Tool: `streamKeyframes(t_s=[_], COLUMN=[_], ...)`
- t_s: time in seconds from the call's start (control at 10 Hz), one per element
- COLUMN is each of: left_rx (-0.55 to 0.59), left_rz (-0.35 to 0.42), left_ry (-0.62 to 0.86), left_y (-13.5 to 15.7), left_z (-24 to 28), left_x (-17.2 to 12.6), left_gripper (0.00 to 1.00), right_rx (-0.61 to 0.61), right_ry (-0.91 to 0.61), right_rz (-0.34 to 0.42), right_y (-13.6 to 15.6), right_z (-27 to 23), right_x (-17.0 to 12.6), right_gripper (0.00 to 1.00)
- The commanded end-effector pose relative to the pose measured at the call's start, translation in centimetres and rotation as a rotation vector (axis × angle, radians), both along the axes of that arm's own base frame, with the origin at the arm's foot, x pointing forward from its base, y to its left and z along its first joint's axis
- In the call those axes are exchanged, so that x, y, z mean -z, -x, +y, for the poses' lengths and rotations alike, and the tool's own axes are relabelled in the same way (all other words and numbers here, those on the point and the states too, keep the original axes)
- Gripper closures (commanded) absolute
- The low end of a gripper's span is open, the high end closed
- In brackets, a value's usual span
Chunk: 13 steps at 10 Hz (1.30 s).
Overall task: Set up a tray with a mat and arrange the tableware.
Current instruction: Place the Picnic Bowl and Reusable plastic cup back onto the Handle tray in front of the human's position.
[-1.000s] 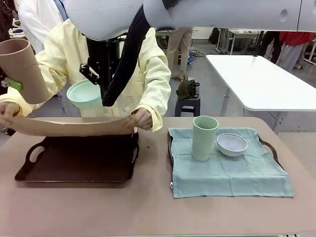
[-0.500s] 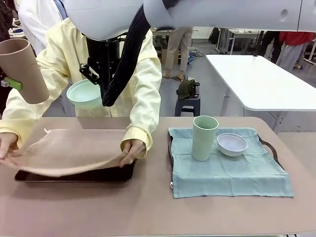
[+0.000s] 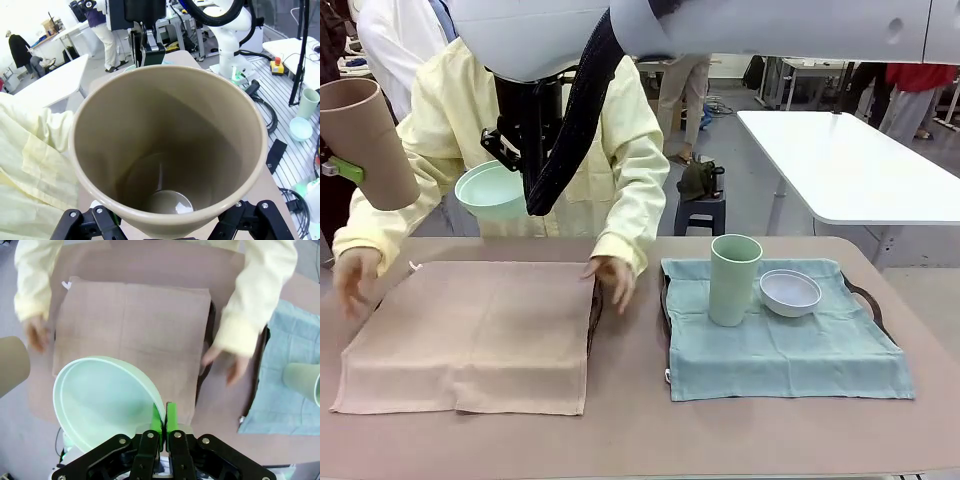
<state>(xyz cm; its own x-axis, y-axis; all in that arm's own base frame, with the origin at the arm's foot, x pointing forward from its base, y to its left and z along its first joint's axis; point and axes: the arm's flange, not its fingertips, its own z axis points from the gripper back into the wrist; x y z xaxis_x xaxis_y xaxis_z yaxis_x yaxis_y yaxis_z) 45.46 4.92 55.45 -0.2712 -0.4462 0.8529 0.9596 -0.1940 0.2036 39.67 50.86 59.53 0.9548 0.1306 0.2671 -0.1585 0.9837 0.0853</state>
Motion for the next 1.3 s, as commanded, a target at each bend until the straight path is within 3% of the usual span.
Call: streamKeyframes(t_s=[0.0,1.2], left_rx=[0.004,0.004], left_rz=[-0.012,-0.012], left_ry=[-0.001,-0.001], left_y=[0.06,0.06], left_z=[-0.10,-0.10], left_x=[-0.17,-0.17], left_gripper=[1.00,1.00], right_rx=[0.002,0.002], right_ry=[0.002,0.002], right_rz=[-0.007,-0.007], right_y=[0.10,0.10], right_z=[-0.07,-0.07], right_x=[0.09,0.09], right_gripper=[1.00,1.00])
